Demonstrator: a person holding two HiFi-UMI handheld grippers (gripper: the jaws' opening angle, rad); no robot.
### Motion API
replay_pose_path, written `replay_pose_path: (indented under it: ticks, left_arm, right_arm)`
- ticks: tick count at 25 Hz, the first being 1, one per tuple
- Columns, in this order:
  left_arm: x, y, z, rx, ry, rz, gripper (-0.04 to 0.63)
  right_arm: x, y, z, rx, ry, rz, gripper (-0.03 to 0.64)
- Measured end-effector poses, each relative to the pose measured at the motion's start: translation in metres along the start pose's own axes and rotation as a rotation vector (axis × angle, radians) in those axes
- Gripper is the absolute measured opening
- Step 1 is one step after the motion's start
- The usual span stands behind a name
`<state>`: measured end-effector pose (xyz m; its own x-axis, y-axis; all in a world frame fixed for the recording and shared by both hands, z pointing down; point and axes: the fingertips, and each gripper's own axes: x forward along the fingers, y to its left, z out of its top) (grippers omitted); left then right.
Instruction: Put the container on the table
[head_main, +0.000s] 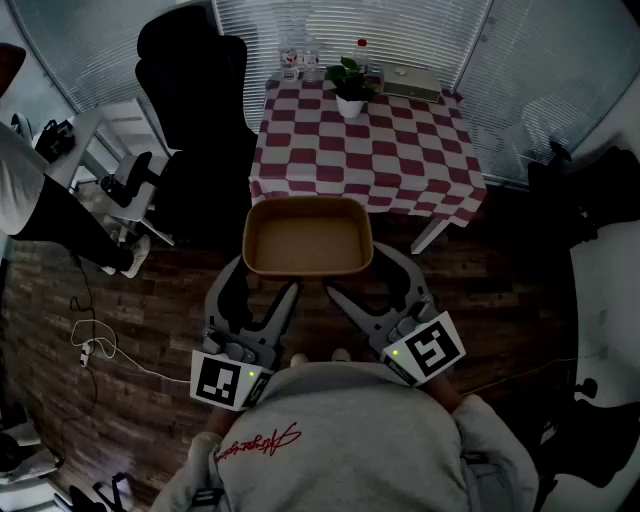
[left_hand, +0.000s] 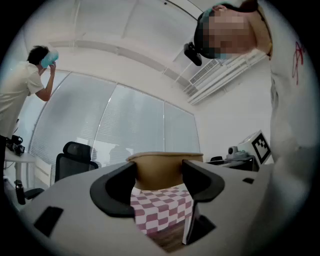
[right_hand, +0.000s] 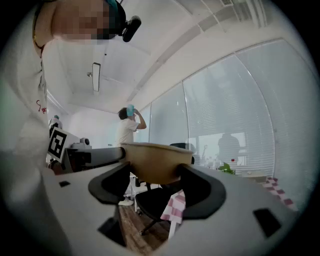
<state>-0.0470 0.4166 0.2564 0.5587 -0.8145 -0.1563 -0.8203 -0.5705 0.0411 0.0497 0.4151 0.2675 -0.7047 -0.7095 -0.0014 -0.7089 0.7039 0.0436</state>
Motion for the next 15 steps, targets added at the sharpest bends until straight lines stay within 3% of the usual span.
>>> replay_pose_path:
  ticks: [15]
  left_arm:
    - [0.0024, 0.0019, 0.0009, 0.001, -0.018, -0.007, 0.305]
  right_arm:
    - [0.0043, -0.0007, -0.0046, 0.006, 0.006, 0.005, 0.318]
